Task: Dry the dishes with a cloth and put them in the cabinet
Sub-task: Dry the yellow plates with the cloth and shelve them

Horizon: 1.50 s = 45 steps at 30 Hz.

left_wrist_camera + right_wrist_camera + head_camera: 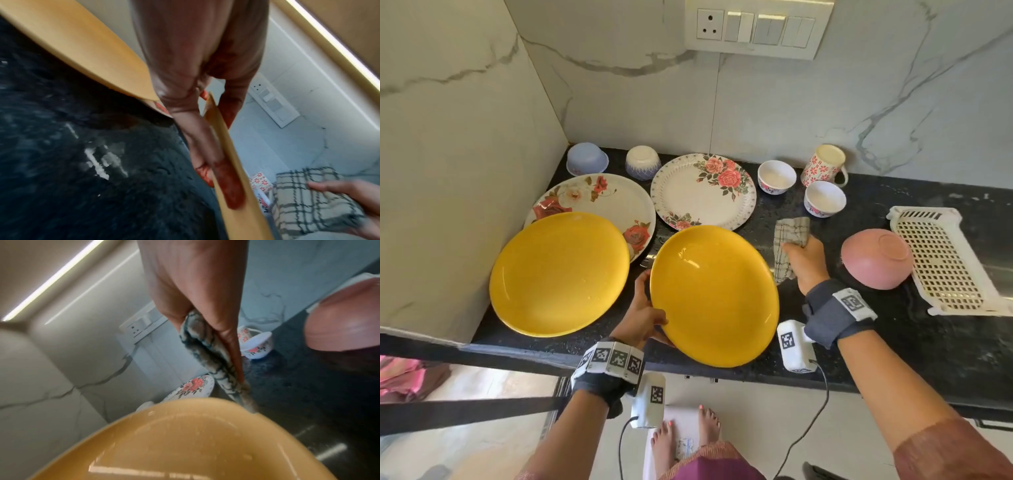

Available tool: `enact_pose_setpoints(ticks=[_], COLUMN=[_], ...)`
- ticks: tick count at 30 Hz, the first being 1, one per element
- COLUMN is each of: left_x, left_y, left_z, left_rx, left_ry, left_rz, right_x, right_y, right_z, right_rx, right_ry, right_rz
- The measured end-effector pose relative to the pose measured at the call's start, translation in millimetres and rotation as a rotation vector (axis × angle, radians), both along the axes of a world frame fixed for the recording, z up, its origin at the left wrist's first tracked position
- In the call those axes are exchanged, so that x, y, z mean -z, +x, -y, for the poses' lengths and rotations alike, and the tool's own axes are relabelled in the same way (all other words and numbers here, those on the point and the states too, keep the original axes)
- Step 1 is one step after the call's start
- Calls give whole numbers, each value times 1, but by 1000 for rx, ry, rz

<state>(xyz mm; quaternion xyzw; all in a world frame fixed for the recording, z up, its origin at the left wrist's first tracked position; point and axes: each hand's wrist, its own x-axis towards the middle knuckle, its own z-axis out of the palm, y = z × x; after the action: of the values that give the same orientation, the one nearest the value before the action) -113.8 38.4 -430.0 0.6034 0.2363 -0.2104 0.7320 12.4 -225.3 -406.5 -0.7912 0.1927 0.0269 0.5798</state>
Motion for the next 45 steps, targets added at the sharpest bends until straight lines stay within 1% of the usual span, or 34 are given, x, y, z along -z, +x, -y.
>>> enact_pose_setpoints(ticks=[1, 3, 6, 10, 13, 16, 20, 24, 27, 30, 33, 35, 38, 41, 45], left_x=[-3, -12, -26, -38, -49, -57, -68, -73, -76, -74, -70, -73, -80, -85, -92], left_y=[2, 6, 11, 18, 21, 26, 29, 30, 28, 25, 21, 18, 15, 11, 10], left_z=[1, 4, 14, 17, 10, 2, -9, -21, -33, -43, -46, -44, -42, -38, -29], left_rx=[12, 28, 36, 10, 24, 16, 5, -9, -27, -10, -34, -78, -118, -118, -129], left_ry=[-35, -83, -130, -160, -145, -106, -121, -127, -199, -284, -337, -347, -320, -308, -271], left_rz=[36, 90, 168, 246, 299, 323, 357, 397, 438, 461, 452, 457, 472, 475, 485], right_x=[-2, -6, -12, -14, -22, -32, -44, -46, -42, -36, -33, -32, -28, -26, -21], right_y=[1, 3, 4, 8, 6, 0, -14, -27, -35, -43, -50, -54, -58, -59, -60], right_z=[-5, -18, -47, -83, -106, -126, -138, -135, -126, -119, -105, -90, -67, -43, -25], right_rx=[-49, -146, -282, -414, -571, -739, -950, -1089, -1192, -1231, -1273, -1309, -1324, -1229, -1001], right_ry=[-96, -194, -222, -251, -149, -98, -46, 25, -26, -112, -164, -164, -224, -267, -288], right_rz=[6, 10, 39, 92, 202, 254, 253, 247, 235, 269, 314, 314, 336, 352, 436])
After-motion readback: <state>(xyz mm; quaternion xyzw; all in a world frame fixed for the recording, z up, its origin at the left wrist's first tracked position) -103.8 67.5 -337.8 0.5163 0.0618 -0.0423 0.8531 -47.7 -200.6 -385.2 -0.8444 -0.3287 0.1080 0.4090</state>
